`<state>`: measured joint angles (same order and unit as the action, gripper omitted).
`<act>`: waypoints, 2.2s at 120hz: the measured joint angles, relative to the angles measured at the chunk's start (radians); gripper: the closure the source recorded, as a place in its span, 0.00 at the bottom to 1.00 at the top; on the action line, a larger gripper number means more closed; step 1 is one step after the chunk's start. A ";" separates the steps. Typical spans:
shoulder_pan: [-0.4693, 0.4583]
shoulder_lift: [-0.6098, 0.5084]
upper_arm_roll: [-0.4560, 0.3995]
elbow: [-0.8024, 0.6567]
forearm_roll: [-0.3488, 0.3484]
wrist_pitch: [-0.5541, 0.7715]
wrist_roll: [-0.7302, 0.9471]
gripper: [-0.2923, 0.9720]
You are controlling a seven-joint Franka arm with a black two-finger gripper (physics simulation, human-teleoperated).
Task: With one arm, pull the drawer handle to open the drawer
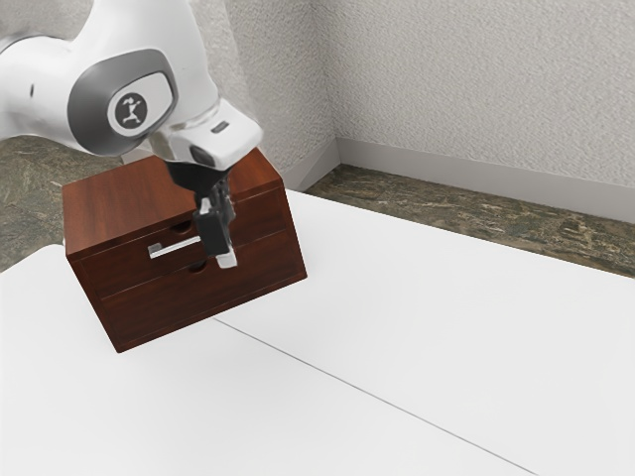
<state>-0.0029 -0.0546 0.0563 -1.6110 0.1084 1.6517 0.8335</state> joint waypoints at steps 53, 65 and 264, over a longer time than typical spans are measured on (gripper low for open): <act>0.016 -0.017 0.063 -0.165 0.141 0.272 -0.077 0.35; 0.024 -0.002 0.077 -0.165 0.152 0.299 -0.086 0.47; -0.044 -0.150 0.140 -0.426 0.209 0.457 -0.120 0.85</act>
<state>-0.0465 -0.2045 0.1968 -2.0370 0.3169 2.1089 0.7131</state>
